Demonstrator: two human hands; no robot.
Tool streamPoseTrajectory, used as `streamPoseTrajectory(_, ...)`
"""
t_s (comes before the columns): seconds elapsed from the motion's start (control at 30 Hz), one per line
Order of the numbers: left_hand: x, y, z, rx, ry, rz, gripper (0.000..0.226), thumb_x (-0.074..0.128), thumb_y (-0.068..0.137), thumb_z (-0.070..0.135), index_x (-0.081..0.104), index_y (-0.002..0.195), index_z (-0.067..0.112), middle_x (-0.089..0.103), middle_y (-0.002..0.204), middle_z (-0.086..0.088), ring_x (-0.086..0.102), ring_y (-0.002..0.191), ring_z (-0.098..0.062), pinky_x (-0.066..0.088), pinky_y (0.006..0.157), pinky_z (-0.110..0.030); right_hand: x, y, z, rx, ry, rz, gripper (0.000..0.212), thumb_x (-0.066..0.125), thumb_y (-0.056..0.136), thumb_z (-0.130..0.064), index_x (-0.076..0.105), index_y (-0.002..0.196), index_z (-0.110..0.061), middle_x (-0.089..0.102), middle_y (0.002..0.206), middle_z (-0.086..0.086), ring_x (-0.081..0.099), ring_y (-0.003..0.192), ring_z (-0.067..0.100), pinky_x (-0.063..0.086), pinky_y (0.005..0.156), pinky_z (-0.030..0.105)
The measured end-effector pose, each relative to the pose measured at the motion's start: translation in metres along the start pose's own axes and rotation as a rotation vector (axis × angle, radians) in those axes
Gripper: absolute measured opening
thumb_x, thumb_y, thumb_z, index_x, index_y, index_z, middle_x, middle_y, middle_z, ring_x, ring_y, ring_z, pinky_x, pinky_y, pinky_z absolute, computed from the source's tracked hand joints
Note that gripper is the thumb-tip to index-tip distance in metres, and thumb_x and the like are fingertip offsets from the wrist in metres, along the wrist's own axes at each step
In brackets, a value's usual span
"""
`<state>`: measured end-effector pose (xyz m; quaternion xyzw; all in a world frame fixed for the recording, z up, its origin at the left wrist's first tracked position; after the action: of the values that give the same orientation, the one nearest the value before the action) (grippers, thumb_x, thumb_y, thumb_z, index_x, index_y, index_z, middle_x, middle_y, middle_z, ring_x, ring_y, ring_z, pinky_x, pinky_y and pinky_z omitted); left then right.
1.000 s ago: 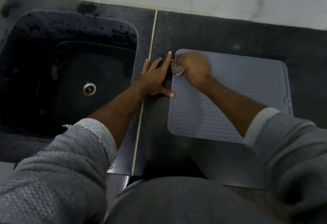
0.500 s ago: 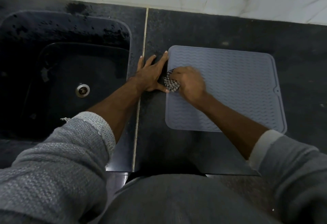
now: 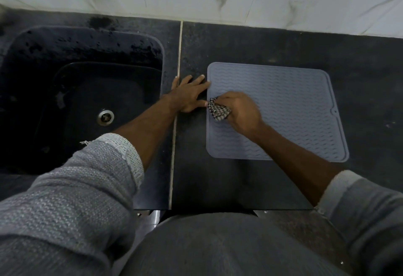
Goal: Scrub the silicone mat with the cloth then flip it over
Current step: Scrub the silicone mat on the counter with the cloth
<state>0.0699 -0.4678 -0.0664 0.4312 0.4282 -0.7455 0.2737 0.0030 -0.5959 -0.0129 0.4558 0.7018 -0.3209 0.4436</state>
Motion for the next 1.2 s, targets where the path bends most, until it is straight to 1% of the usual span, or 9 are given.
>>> streamPoseTrajectory(0.2,0.001,0.002,0.002,-0.025,0.035,0.06,0.078,0.048,0.091,0.057,0.007,0.153,0.034,-0.001,0.162,0.005,-0.001,0.147,-0.03,-0.012,0.11,-0.061,0.029,-0.021,-0.013,0.026,-0.22,-0.122,0.041,0.056,0.087,-0.029,0.054,0.128,-0.023,0.05,0.136,-0.001,0.041,0.125,0.023,0.026,0.107,0.038)
streamPoseTrajectory(0.27,-0.001,0.003,0.003,-0.024,0.038,0.057,0.079,0.05,0.09,0.058,0.008,0.152,0.035,0.0,0.162,0.006,-0.001,0.147,-0.03,-0.013,0.11,-0.062,0.036,-0.044,-0.022,-0.024,-0.262,-0.186,0.044,0.06,0.085,-0.03,0.053,0.128,-0.024,0.049,0.136,-0.001,0.04,0.125,0.023,0.027,0.106,0.04)
streamPoseTrajectory(0.43,-0.004,0.004,0.006,-0.041,0.046,0.053,0.079,0.054,0.089,0.055,0.011,0.152,0.033,0.002,0.162,0.004,-0.001,0.147,-0.031,-0.012,0.111,-0.064,0.037,-0.081,-0.036,-0.116,-0.166,-0.207,0.042,0.06,0.083,-0.016,0.057,0.125,-0.02,0.055,0.129,0.003,0.046,0.12,0.026,0.033,0.1,0.04)
streamPoseTrajectory(0.53,-0.004,0.004,0.008,-0.048,0.05,0.041,0.078,0.055,0.089,0.054,0.013,0.152,0.032,0.003,0.162,0.004,-0.001,0.147,-0.032,-0.012,0.11,-0.064,0.019,-0.051,-0.029,-0.069,-0.126,-0.109,0.039,0.06,0.086,-0.021,0.057,0.125,-0.018,0.056,0.13,0.005,0.047,0.121,0.026,0.033,0.104,0.04)
streamPoseTrajectory(0.6,-0.006,0.002,0.009,-0.052,0.07,0.053,0.075,0.055,0.09,0.052,0.017,0.151,0.031,0.005,0.162,0.003,0.001,0.147,-0.032,-0.011,0.11,-0.064,0.012,-0.028,-0.025,-0.033,-0.148,-0.032,0.038,0.06,0.086,-0.019,0.058,0.125,-0.016,0.056,0.13,0.007,0.048,0.119,0.028,0.035,0.101,0.042)
streamPoseTrajectory(0.7,-0.009,0.001,0.012,-0.049,0.109,0.057,0.075,0.055,0.089,0.053,0.019,0.15,0.031,0.007,0.162,0.002,0.002,0.146,-0.033,-0.009,0.11,-0.065,0.024,-0.018,-0.023,-0.011,-0.256,-0.081,0.04,0.058,0.087,-0.022,0.056,0.126,-0.018,0.052,0.135,0.004,0.044,0.122,0.027,0.032,0.099,0.04)
streamPoseTrajectory(0.83,-0.011,0.002,0.012,-0.06,0.105,0.036,0.078,0.057,0.087,0.054,0.018,0.151,0.031,0.007,0.162,0.002,0.001,0.146,-0.035,-0.011,0.109,-0.065,0.038,-0.054,-0.034,-0.032,-0.268,-0.071,0.044,0.063,0.082,-0.02,0.057,0.125,-0.016,0.055,0.131,0.006,0.047,0.12,0.029,0.034,0.096,0.044)
streamPoseTrajectory(0.97,-0.011,0.002,0.014,-0.065,0.093,0.032,0.078,0.058,0.088,0.052,0.018,0.151,0.031,0.007,0.162,0.002,0.0,0.147,-0.034,-0.012,0.109,-0.064,0.041,-0.104,-0.051,-0.076,-0.252,-0.014,0.047,0.068,0.071,-0.011,0.062,0.117,-0.015,0.062,0.119,0.005,0.056,0.111,0.03,0.044,0.087,0.044)
streamPoseTrajectory(1.2,-0.009,0.002,0.013,-0.077,0.09,0.034,0.079,0.057,0.088,0.052,0.015,0.152,0.031,0.005,0.162,0.003,0.0,0.146,-0.035,-0.011,0.11,-0.064,0.04,-0.113,-0.053,-0.067,-0.236,0.013,0.048,0.074,0.068,-0.009,0.064,0.115,-0.016,0.065,0.117,0.003,0.059,0.108,0.027,0.047,0.085,0.041)
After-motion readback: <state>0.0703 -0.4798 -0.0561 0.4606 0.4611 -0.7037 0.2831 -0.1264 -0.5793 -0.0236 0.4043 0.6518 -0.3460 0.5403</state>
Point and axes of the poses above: each hand's wrist, its own y-axis towards the middle knuckle, its own x-axis out of the palm, z = x × y, the point moved 7 cm from there along y, towards the middle knuckle
